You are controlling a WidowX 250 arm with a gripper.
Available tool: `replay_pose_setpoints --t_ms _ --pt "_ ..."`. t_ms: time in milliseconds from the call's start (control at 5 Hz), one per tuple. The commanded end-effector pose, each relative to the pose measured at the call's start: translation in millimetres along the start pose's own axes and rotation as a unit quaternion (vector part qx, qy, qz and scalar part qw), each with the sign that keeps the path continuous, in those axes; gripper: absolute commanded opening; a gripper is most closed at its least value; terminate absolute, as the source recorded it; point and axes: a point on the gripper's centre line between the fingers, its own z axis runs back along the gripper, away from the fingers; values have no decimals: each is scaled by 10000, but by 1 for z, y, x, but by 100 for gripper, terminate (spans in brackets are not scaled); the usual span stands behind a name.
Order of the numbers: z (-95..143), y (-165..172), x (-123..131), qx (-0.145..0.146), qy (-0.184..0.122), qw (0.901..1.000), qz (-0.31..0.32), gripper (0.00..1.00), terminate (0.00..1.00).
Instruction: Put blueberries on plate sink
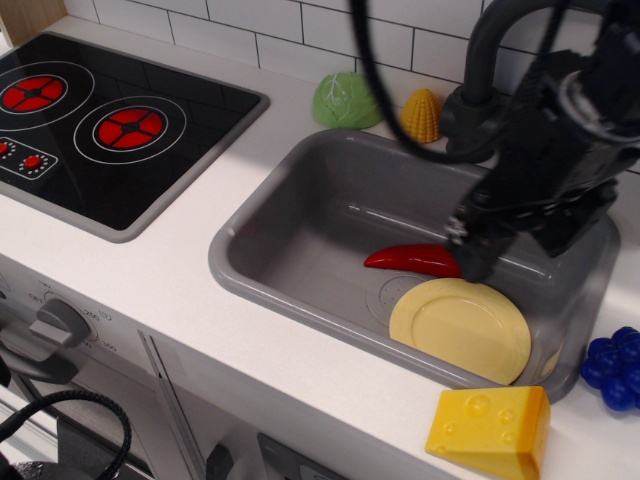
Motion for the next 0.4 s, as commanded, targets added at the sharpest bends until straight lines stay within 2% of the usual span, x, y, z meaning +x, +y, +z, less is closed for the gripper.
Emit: replay_pose_setpoints --t_ms 0,200 --pt "15 -21 -14 -36 223 9819 1879 100 0" --pt "13 -23 -29 -141 284 9639 2644 100 0"
